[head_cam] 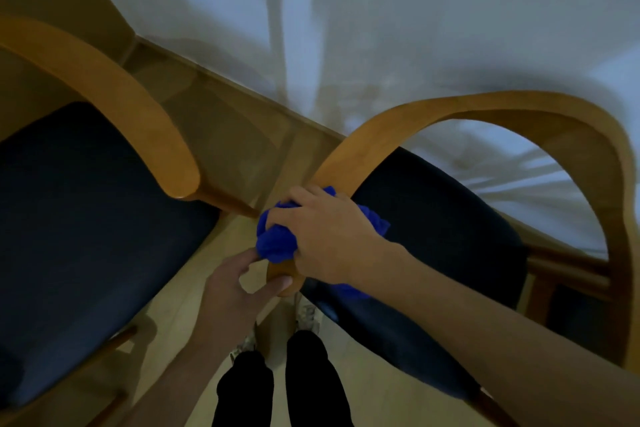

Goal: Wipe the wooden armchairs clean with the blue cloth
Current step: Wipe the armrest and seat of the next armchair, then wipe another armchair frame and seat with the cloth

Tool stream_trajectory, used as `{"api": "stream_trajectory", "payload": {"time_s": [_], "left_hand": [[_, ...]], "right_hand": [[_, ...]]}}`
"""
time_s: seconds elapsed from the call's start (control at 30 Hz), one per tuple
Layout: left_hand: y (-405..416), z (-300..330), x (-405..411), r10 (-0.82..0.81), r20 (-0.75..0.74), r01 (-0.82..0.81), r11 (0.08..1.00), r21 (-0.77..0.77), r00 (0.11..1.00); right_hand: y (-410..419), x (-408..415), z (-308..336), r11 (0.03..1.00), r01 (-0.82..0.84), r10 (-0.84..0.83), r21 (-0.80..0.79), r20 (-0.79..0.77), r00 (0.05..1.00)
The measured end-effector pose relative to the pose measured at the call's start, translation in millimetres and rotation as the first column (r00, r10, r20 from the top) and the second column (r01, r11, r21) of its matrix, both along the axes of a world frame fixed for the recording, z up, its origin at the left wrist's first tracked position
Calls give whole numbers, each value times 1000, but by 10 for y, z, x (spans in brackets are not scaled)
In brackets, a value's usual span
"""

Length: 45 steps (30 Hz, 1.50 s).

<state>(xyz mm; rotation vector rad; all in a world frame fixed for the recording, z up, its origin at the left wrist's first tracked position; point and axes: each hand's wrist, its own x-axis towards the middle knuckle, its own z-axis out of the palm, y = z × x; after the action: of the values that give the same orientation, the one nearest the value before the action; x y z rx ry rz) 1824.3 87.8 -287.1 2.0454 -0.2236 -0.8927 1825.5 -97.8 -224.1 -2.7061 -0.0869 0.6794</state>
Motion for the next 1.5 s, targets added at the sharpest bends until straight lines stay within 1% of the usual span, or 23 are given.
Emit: {"api": "stream_trajectory", "payload": {"time_s": [0.17, 0.3, 0.37, 0.4, 0.47, 0.53, 0.67, 0.73, 0.83, 0.97, 1.07, 1.13, 1.23, 1.3, 1.4, 1.43, 1.47, 1.5], "left_hand": [[-30, -45, 4, -37, 32, 36, 999, 19, 999], [-25, 36, 67, -102, 43, 100, 994, 44, 994], [-2, 91, 98, -143, 41, 141, 989, 41, 989], [30, 127, 125, -135, 56, 132, 990, 46, 989], [128, 239, 206, -64, 122, 57, 997, 55, 991], [245, 334, 319, 4, 187, -13, 999, 45, 982], [539, 490, 634, 136, 229, -144, 989, 19, 964], [664, 532, 807, 196, 265, -204, 979, 4, 944], [807, 629, 1032, 232, 293, -229, 972, -44, 928], [952, 793, 1212, 281, 271, -235, 953, -191, 921], [1015, 935, 1312, 347, 174, -291, 914, -281, 922], [1042, 969, 1390, 366, 107, -317, 894, -318, 925], [1098, 929, 1476, 334, 112, -295, 917, -270, 936], [1148, 878, 1505, 300, 169, -275, 949, -156, 939], [1229, 837, 1541, 183, 365, -189, 982, -21, 913], [1256, 835, 1569, 146, 423, -164, 986, 7, 894], [1282, 828, 1609, 124, 451, -149, 989, 19, 884], [1303, 815, 1655, 119, 437, -137, 990, 10, 891]], "right_hand": [[-34, -37, -1, 1000, 28, -28, -2, 14, 1000], [-25, -26, 48, 999, 39, -38, 6, -40, 998], [-57, 0, 96, 999, 13, -11, 32, -80, 997], [-71, 23, 120, 999, -4, 8, 52, -88, 996], [-66, 100, 160, 995, -46, 51, 87, -58, 997], [-10, 224, 198, 987, -110, 110, 114, 7, 994], [266, 699, 290, 948, -283, 262, 144, 151, 953], [407, 970, 324, 935, -327, 304, 140, 162, 939], [549, 1339, 427, 921, -287, 280, 264, 64, 958], [663, 1610, 631, 879, -209, 217, 428, 30, 976], [795, 1633, 693, 784, -106, 195, 611, -80, 978], [863, 1645, 724, 727, -12, 171, 687, -164, 971], [921, 1692, 766, 733, 45, 119, 679, -193, 974], [974, 1706, 799, 761, 37, 103, 648, -178, 979], [1083, 1745, 886, 851, -101, 120, 515, -3, 993], [1106, 1771, 926, 856, -103, 99, 507, 35, 994], [1118, 1807, 982, 849, -87, 65, 522, 62, 996], [1112, 1843, 1049, 833, -65, 23, 550, 82, 996]]}}
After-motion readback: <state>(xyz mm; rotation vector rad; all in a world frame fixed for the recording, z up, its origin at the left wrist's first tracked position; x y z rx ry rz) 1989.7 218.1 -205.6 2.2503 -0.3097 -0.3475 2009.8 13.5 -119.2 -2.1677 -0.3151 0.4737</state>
